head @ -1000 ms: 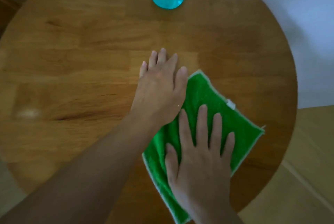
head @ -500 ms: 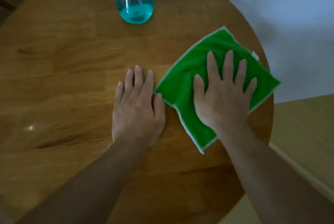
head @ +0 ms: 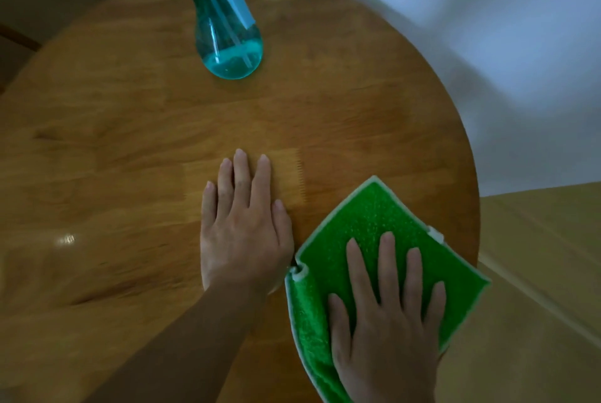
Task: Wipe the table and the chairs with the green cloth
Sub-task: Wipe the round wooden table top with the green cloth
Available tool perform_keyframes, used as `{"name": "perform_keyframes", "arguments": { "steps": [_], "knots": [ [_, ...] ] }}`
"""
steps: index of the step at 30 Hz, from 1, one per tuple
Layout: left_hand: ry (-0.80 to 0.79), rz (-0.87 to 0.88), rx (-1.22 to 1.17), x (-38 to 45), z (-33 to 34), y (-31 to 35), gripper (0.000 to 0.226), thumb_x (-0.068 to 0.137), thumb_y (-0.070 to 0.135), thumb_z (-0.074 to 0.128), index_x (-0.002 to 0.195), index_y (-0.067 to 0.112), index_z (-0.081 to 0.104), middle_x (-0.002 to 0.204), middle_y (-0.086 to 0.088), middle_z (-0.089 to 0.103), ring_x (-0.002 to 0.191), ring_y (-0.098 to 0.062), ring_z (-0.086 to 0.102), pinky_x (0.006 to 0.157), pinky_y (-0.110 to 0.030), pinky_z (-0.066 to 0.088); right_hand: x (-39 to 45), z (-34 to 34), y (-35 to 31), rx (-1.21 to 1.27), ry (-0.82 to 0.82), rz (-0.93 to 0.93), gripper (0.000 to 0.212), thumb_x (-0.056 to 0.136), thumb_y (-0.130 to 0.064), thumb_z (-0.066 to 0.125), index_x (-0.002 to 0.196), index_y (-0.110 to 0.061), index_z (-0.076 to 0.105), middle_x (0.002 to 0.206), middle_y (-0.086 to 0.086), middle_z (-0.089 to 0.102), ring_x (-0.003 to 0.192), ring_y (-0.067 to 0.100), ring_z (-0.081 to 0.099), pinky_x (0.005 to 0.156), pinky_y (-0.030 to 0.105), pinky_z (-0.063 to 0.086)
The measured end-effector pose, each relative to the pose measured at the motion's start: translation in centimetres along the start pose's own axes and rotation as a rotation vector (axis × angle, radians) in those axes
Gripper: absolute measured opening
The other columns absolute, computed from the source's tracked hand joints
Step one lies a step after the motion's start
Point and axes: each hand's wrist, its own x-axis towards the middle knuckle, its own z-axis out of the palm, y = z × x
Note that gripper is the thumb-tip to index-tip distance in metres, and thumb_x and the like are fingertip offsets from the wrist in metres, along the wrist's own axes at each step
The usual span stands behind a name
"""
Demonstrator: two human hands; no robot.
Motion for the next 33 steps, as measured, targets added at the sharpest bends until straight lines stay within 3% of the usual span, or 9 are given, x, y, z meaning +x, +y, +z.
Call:
{"name": "perform_keyframes", "arguments": {
  "steps": [9,16,22,25,29,33],
  "knots": [
    [-0.007,0.003,0.023,-0.1,0.0,0.1,0.06,0.097,0.042,0.016,0.153,0.022,0.013,0.162,-0.003,0.004,0.148,-0.017,-0.003,0.118,-0.034,-0.005,14.6,-5.6,2.5,0.023,0.181,0.127,0.064,0.094,-0.062,0.008,0.152,-0.039,-0.001,0.163,0.002,-0.007,0.148,0.033,-0.006,0.114,0.063,0.0],
    [-0.008,0.001,0.019,-0.2,0.1,0.2,0.059,0.097,0.042,0.016,0.152,0.02,0.015,0.161,-0.005,0.006,0.148,-0.018,-0.002,0.118,-0.036,-0.002,8.3,-3.1,2.1,0.009,0.199,0.113,0.063,0.097,-0.057,0.008,0.155,-0.031,0.007,0.163,0.007,0.004,0.148,0.036,0.004,0.114,0.062,0.007],
    [-0.015,-0.009,0.042,-0.1,0.0,0.4,0.06,0.096,0.04,0.018,0.152,0.017,0.016,0.161,-0.008,0.008,0.147,-0.021,0.0,0.118,-0.039,-0.001,-1.0,0.3,0.9,-0.041,0.013,-0.044,0.064,0.095,-0.057,0.019,0.151,-0.026,0.027,0.158,0.014,0.024,0.141,0.044,0.025,0.105,0.066,0.02],
    [-0.024,-0.007,0.057,-0.1,0.0,0.4,0.06,0.096,0.04,0.017,0.152,0.018,0.014,0.161,-0.008,0.007,0.147,-0.02,-0.002,0.118,-0.039,-0.001,2.7,-1.2,1.8,-0.064,0.062,-0.065,0.065,0.094,-0.06,0.018,0.152,-0.03,0.022,0.159,0.009,0.022,0.143,0.04,0.021,0.108,0.064,0.016],
    [-0.035,0.004,0.044,-0.1,-0.1,0.3,0.06,0.096,0.041,0.014,0.152,0.019,0.01,0.162,-0.006,0.003,0.147,-0.019,-0.005,0.119,-0.039,-0.002,13.1,-5.0,1.9,-0.022,0.192,0.102,0.066,0.093,-0.063,0.006,0.153,-0.035,0.002,0.163,0.005,-0.001,0.148,0.035,0.0,0.114,0.061,0.002],
    [-0.024,0.001,0.047,-0.1,-0.2,0.4,0.061,0.096,0.041,0.014,0.153,0.02,0.01,0.162,-0.006,0.003,0.148,-0.019,-0.005,0.119,-0.038,-0.003,18.2,-6.5,0.2,0.007,0.216,0.111,0.065,0.096,-0.06,0.007,0.154,-0.031,-0.002,0.162,0.009,-0.008,0.147,0.038,-0.007,0.113,0.063,-0.004]
  ]
}}
